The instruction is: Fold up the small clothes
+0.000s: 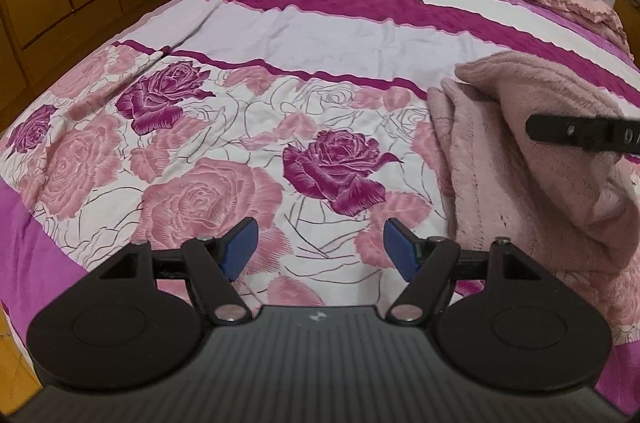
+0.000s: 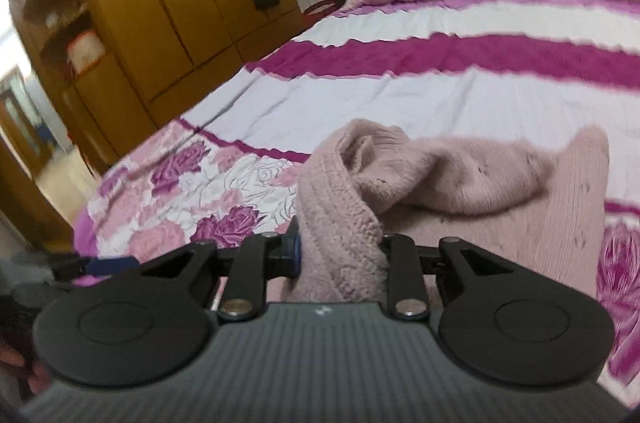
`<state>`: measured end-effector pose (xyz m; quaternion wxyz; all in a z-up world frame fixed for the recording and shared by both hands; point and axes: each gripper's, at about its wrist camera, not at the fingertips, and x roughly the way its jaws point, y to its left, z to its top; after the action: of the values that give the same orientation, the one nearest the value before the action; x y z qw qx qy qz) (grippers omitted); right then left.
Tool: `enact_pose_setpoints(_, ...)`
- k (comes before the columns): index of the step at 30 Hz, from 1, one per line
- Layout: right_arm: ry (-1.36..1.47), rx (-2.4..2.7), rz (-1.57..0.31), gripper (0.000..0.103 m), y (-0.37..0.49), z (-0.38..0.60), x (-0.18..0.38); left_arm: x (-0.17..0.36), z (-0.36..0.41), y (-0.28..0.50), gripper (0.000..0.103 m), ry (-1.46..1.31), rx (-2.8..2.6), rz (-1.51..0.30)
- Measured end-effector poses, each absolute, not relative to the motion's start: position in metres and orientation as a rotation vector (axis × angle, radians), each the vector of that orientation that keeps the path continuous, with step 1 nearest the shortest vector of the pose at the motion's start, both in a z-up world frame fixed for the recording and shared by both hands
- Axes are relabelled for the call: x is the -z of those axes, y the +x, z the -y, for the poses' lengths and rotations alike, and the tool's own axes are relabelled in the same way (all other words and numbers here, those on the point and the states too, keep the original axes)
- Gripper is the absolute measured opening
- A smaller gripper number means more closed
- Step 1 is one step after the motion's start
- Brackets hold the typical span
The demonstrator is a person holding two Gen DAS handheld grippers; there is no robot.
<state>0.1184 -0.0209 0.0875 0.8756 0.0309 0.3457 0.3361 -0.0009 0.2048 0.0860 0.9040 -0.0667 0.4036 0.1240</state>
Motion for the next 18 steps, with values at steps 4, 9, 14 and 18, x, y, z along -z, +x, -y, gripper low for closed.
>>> enact_pose_setpoints(4, -0.041, -0.695, -0.783, 0.033, 0.115, 0.001, -0.069, -0.087, -0.206, -0.001, 0.076, -0.132, -0.253, -0.832)
enact_pose_setpoints(9, 0.071, -0.723, -0.778, 0.051, 0.105, 0.010, -0.070, -0.090, -0.201, 0.002, 0.076, -0.107, -0.244, -0.829)
enact_pose_setpoints(14, 0.205, -0.759, -0.732, 0.051, 0.091, 0.035, -0.088, -0.101, -0.190, 0.009, 0.076, -0.083, -0.221, -0.810)
enact_pose_setpoints(18, 0.261, -0.726, -0.679, 0.051, 0.079, 0.059, -0.099, -0.115, -0.176, 0.018, 0.076, -0.059, -0.175, -0.788)
